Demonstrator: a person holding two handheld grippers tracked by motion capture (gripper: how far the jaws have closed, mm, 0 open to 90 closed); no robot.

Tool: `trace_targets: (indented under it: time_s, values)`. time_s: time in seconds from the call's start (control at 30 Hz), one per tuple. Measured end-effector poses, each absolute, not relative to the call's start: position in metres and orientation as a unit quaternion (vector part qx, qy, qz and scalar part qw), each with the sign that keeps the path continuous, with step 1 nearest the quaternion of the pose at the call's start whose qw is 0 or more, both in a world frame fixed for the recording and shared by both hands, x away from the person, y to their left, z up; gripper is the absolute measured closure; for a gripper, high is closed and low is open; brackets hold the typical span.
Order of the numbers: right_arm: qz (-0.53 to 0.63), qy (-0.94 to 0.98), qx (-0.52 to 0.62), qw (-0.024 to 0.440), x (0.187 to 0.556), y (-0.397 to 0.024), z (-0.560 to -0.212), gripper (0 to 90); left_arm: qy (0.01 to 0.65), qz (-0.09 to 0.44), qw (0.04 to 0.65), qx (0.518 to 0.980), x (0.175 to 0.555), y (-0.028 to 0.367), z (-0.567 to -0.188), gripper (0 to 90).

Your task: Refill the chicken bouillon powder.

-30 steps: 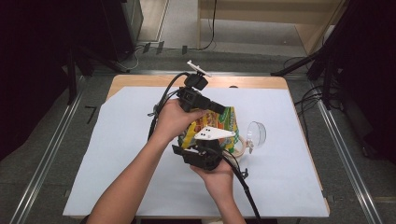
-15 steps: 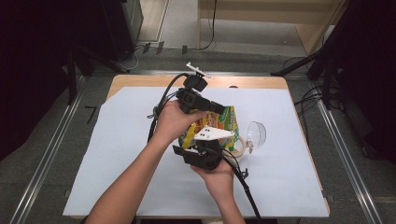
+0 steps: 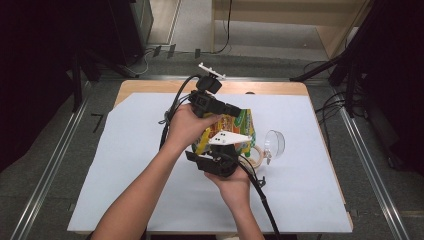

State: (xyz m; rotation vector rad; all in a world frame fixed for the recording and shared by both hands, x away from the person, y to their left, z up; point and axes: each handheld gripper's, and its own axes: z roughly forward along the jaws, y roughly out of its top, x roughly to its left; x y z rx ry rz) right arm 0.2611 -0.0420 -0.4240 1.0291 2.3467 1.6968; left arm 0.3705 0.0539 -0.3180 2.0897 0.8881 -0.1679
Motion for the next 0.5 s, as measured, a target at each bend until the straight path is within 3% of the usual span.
trace_targets:
  time_s: [0.5]
  values:
    - [0.555, 0.761, 0.335, 0.031, 0.2694, -0.0413, -0.4197, 68.5, 0.355, -0.057, 0.415, 0.836, 0.3759, 0.0514, -0.3131, 79.9]
